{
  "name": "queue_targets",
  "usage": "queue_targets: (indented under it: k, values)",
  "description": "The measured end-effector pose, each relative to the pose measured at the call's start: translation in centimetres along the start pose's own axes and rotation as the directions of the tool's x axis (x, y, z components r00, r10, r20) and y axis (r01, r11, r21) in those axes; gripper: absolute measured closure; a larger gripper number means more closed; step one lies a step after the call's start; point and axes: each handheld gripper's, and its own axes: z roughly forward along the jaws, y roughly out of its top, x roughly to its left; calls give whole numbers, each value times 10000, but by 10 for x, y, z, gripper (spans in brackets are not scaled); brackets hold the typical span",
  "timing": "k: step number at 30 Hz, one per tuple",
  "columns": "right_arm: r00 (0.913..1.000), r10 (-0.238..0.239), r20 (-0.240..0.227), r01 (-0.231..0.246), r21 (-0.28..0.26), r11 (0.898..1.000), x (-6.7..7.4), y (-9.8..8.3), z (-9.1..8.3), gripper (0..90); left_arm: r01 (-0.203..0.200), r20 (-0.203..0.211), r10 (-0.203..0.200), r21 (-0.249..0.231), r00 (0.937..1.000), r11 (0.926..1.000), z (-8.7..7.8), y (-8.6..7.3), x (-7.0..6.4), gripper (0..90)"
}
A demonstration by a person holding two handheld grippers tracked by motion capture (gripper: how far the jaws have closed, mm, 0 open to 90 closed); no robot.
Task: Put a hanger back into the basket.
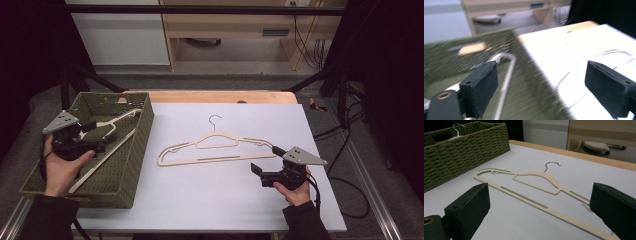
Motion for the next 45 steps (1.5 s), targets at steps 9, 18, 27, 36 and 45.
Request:
queue_targets:
  k: [9, 18, 27, 36, 45]
  values:
    - [10000, 44, 38, -43, -18, 10000, -2, 0, -1, 36, -780, 1200, 812, -316, 9894, 9965, 35, 13, -60, 84]
    - [9999, 67, 89, -67, -15, 10000, -4, -1, -1, 36, -1198, 1968, 1142, 167, 9738, 9927, 83, 7, -99, 92]
    - [9999, 105, 99, -105, 14, 9999, -5, -1, -1, 36, -1125, 1929, 948, 825, 9766, 9902, 118, -4, -111, 121]
    - [10000, 53, 37, -53, 51, 10000, -5, -1, 0, 36, -1380, 1539, 1166, 1370, 9812, 9809, 140, -19, -125, 147]
    - [10000, 45, -21, -45, 74, 10000, -4, -3, 0, 36, -1126, 1739, 800, 1862, 9815, 9760, 173, -33, -122, 212]
